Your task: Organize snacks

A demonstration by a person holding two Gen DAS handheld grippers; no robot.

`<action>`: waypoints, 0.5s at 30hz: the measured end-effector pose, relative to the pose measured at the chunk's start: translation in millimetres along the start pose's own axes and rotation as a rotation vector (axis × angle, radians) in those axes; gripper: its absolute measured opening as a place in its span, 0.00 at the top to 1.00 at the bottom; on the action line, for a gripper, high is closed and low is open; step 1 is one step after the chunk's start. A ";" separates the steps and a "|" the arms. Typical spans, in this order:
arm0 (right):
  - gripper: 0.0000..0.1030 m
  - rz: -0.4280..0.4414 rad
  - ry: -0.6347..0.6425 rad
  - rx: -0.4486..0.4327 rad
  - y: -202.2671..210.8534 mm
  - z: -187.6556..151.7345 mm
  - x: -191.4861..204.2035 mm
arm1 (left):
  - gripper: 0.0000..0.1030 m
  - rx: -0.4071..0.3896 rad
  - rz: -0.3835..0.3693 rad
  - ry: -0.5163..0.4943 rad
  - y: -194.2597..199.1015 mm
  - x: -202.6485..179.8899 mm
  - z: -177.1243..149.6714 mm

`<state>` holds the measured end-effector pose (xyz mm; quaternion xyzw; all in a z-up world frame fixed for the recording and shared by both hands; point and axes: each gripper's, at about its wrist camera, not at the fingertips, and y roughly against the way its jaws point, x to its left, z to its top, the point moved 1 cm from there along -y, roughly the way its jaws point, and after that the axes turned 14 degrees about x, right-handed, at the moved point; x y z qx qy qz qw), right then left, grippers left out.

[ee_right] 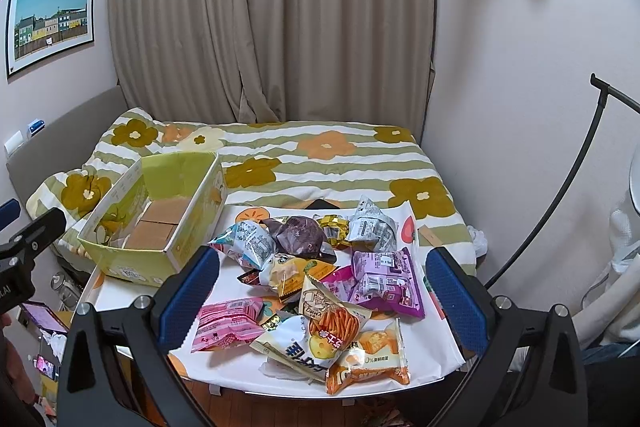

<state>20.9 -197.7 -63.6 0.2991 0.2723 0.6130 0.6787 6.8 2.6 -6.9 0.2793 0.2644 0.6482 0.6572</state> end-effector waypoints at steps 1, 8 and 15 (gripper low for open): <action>0.00 -0.001 0.000 0.001 -0.4 0.1 -0.1 | 0.00 0.000 -0.001 0.000 0.4 0.0 -0.1; 0.00 -0.003 0.000 0.000 0.7 1.0 -0.1 | 0.00 0.000 -0.004 -0.005 -0.2 -1.4 -0.6; 0.00 -0.003 0.000 0.004 -0.9 -0.1 -0.7 | 0.00 0.003 -0.007 -0.010 -1.6 -3.3 0.6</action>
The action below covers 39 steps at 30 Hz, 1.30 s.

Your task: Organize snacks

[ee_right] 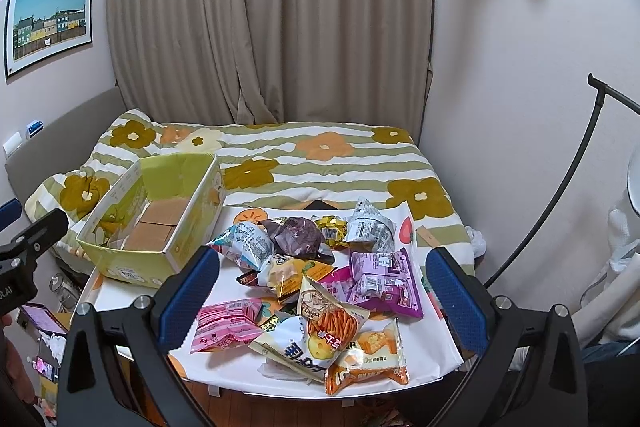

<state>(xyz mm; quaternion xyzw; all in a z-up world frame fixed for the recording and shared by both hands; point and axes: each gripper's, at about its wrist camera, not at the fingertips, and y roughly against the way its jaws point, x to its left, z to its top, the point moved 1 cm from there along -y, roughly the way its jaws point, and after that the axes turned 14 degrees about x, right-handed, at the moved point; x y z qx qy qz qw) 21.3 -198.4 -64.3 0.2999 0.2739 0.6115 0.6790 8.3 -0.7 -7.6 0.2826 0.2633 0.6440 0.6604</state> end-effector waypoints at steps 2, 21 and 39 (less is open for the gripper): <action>0.00 0.000 0.000 0.003 -1.1 0.0 -0.8 | 0.00 0.000 0.002 0.002 -0.1 0.2 -0.1; 0.00 0.001 -0.004 -0.002 -1.0 -0.5 -1.0 | 0.00 0.009 -0.001 0.009 -2.5 4.3 2.2; 0.00 0.001 -0.004 -0.001 -1.0 0.2 -1.3 | 0.00 0.015 -0.009 0.002 -6.0 2.6 3.0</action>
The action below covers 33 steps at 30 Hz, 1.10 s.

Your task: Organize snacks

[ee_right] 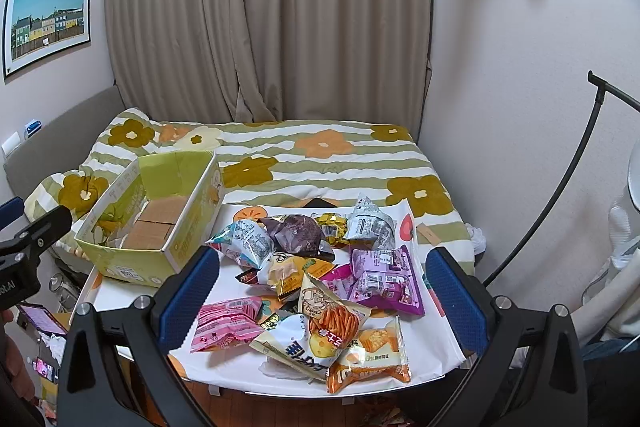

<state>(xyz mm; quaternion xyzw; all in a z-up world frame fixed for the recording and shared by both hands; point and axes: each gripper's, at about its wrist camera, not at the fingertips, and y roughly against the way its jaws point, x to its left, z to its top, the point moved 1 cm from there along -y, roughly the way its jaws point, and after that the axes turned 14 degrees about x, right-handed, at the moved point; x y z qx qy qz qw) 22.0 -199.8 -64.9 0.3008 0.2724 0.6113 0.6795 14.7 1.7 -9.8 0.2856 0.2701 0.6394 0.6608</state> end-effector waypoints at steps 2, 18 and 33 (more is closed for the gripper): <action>0.00 0.000 -0.002 0.000 0.2 -0.1 -0.3 | 0.00 0.002 -0.003 -0.001 -1.6 0.1 0.5; 0.00 0.015 0.005 0.055 -9.4 -4.3 -9.9 | 0.00 0.063 -0.027 -0.027 -12.8 -4.5 -0.9; 0.00 0.066 -0.079 0.280 -99.6 -36.4 -23.7 | 0.00 0.429 -0.181 -0.037 -155.2 -36.3 -25.7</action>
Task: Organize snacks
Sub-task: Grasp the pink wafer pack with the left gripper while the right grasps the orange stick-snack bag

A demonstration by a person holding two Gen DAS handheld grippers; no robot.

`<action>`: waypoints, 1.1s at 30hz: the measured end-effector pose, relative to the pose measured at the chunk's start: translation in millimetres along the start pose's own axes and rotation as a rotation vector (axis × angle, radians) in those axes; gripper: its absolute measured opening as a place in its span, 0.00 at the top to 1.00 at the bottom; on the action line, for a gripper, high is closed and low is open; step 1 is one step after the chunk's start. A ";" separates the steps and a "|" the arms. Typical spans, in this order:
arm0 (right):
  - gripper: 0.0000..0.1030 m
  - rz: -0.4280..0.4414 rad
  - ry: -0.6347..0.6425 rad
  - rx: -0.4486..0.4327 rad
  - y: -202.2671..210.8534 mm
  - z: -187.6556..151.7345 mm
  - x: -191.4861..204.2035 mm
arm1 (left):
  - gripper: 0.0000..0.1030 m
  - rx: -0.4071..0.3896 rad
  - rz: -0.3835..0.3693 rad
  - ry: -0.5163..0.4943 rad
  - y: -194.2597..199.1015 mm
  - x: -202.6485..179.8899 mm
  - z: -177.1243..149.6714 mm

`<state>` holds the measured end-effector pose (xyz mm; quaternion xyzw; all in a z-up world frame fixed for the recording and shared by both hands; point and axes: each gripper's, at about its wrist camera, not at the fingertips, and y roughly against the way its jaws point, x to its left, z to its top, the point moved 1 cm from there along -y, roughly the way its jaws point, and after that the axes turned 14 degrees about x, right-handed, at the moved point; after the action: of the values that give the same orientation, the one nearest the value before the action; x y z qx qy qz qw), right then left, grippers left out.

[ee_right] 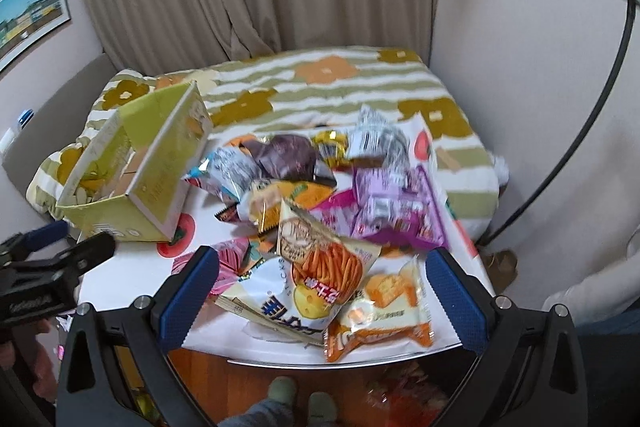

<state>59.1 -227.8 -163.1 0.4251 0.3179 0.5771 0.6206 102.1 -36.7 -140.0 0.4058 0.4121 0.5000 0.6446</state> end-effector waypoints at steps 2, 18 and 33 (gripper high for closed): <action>0.00 -0.015 -0.027 0.024 -9.7 -0.2 1.9 | 0.00 0.058 -0.017 0.004 -26.7 -1.3 12.7; 0.00 0.009 -0.150 0.119 -75.0 2.6 3.6 | 0.00 0.284 -0.112 0.071 -139.9 -1.0 25.1; 0.05 0.096 -0.124 0.160 -104.0 3.3 1.5 | 0.03 0.372 -0.162 0.158 -161.2 12.5 6.7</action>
<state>108.7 -224.0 -254.5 0.5228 0.3034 0.5515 0.5749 160.4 -52.7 -290.1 0.4428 0.5779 0.3920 0.5624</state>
